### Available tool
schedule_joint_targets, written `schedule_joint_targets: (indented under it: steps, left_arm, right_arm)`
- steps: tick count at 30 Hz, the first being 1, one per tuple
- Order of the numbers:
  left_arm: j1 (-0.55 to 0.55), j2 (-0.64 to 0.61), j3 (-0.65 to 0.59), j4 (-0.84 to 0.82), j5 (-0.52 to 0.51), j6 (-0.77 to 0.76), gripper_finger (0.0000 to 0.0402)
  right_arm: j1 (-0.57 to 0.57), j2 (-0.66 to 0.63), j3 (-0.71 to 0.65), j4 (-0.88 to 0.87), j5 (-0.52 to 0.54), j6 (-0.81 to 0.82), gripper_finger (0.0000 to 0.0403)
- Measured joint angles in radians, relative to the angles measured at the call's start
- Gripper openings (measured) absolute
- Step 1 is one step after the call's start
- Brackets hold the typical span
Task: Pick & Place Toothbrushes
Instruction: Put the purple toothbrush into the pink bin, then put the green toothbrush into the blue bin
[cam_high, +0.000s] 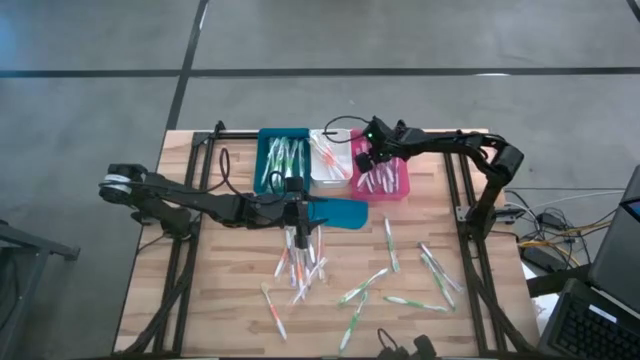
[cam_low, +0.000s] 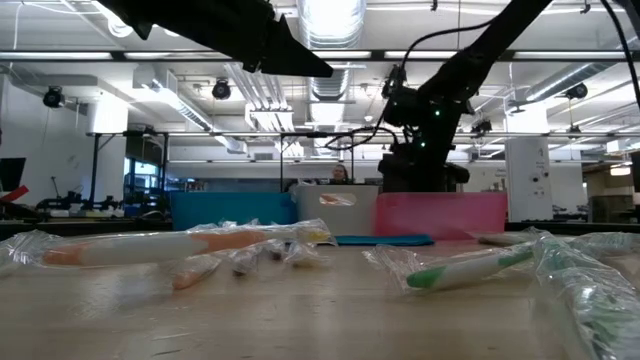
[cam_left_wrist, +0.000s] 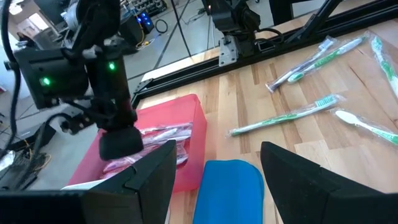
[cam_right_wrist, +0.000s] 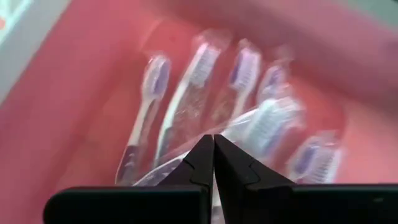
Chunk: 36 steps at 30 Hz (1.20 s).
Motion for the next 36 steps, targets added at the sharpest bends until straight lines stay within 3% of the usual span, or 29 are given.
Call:
schedule_joint_targets:
  steps: [7, 17, 28, 36]
  left_arm:
    - [-0.001, 0.000, 0.000, -0.039, 0.000, -0.012, 0.0237]
    - [-0.006, 0.000, 0.000, -0.190, 0.000, -0.123, 0.0237]
    - [-0.013, -0.047, 0.018, -0.200, 0.055, -0.159, 0.0236]
    - [-0.016, -0.092, 0.017, -0.249, 0.064, -0.210, 0.0236]
  right_arm:
    - [0.026, -0.100, 0.000, -0.018, -0.024, -0.076, 0.0008]
    - [0.155, -0.320, 0.001, -0.083, -0.024, -0.191, 0.0008]
    - [0.444, -0.469, -0.026, -0.144, -0.018, -0.232, 0.0008]
    - [0.649, -0.489, -0.056, -0.161, -0.016, -0.232, 0.0008]
